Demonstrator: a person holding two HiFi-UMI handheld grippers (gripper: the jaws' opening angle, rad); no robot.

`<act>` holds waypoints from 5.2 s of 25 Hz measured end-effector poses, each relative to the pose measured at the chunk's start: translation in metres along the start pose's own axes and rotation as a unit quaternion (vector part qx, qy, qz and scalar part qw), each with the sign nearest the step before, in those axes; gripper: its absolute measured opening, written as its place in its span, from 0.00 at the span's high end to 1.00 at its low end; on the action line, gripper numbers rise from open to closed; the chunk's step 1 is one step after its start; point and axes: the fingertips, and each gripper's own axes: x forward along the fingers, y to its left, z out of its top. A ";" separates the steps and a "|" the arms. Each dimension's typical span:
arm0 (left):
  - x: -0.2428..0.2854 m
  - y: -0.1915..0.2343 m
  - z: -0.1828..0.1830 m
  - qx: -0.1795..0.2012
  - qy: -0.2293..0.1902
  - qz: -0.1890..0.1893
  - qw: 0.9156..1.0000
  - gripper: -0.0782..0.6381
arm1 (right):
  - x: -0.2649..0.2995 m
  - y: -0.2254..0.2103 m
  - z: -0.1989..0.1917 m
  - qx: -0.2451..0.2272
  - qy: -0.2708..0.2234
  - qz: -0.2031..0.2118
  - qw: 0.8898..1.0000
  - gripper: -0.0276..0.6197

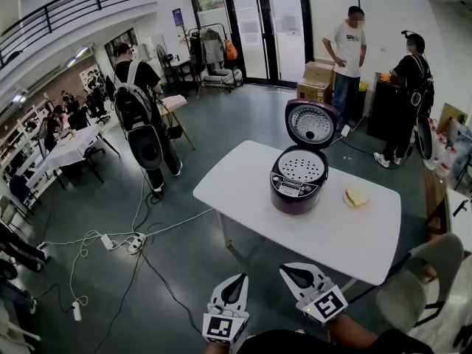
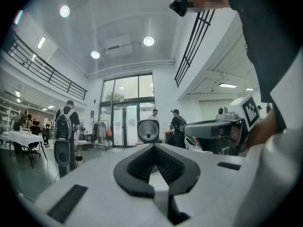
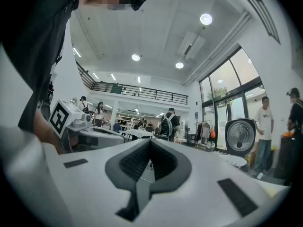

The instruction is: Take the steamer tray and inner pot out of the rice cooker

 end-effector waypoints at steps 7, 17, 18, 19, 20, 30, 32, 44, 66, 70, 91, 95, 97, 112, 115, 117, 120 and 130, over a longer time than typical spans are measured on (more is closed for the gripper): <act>-0.003 0.011 -0.005 0.001 -0.002 0.003 1.000 0.89 | 0.008 0.003 -0.004 -0.008 0.003 -0.002 1.000 0.96; -0.011 0.038 -0.010 0.005 -0.013 -0.005 1.000 0.89 | 0.033 0.011 -0.002 -0.003 -0.004 -0.004 1.000 0.96; -0.013 0.039 -0.011 0.005 -0.013 -0.011 1.000 0.89 | 0.035 0.013 -0.002 0.002 -0.006 -0.004 1.000 0.96; -0.015 0.040 -0.012 0.006 -0.014 -0.017 1.000 0.89 | 0.038 0.015 -0.002 0.006 -0.009 -0.003 1.000 0.96; -0.016 0.041 -0.012 0.007 -0.015 -0.022 1.000 0.89 | 0.039 0.016 -0.002 0.008 -0.014 -0.003 1.000 0.96; -0.010 0.081 -0.018 0.005 -0.023 0.003 1.000 0.48 | 0.059 0.004 -0.002 -0.006 -0.043 -0.047 0.998 0.45; 0.002 0.093 -0.020 -0.002 -0.023 0.022 0.999 0.31 | 0.061 -0.012 -0.004 -0.010 -0.053 -0.070 0.996 0.31; 0.142 0.108 -0.007 0.000 -0.023 -0.014 1.000 0.06 | 0.089 -0.158 -0.016 -0.026 -0.043 -0.150 0.987 0.06; 0.373 0.102 -0.007 -0.006 0.018 -0.091 0.996 0.06 | 0.122 -0.352 -0.056 -0.003 -0.022 -0.208 0.978 0.06; 0.416 0.111 -0.009 -0.020 0.015 -0.130 0.991 0.06 | 0.138 -0.375 -0.061 -0.007 -0.010 -0.227 0.974 0.06; 0.567 0.120 -0.042 -0.001 0.080 -0.313 0.946 0.13 | 0.137 -0.486 -0.120 -0.009 0.110 -0.413 0.904 0.06; 0.595 0.117 -0.061 0.015 0.117 -0.302 0.946 0.17 | 0.145 -0.508 -0.148 0.002 0.160 -0.387 0.908 0.06; 0.607 0.109 -0.078 0.040 0.145 -0.303 0.941 0.18 | 0.145 -0.519 -0.168 0.001 0.193 -0.375 0.907 0.06; 0.663 0.092 -0.147 0.188 0.286 -0.308 0.888 0.37 | 0.146 -0.557 -0.273 0.028 0.424 -0.268 0.864 0.34; 0.664 0.089 -0.149 0.197 0.292 -0.310 0.883 0.43 | 0.145 -0.556 -0.282 0.020 0.451 -0.251 0.856 0.44; 0.665 0.088 -0.150 0.207 0.291 -0.312 0.880 0.48 | 0.146 -0.555 -0.288 0.012 0.466 -0.244 0.851 0.50; 0.667 0.088 -0.151 0.223 0.287 -0.306 0.880 0.56 | 0.144 -0.556 -0.295 0.007 0.479 -0.243 0.844 0.61; 0.669 0.089 -0.145 0.260 0.265 -0.284 0.884 0.72 | 0.146 -0.561 -0.288 -0.005 0.460 -0.272 0.845 0.76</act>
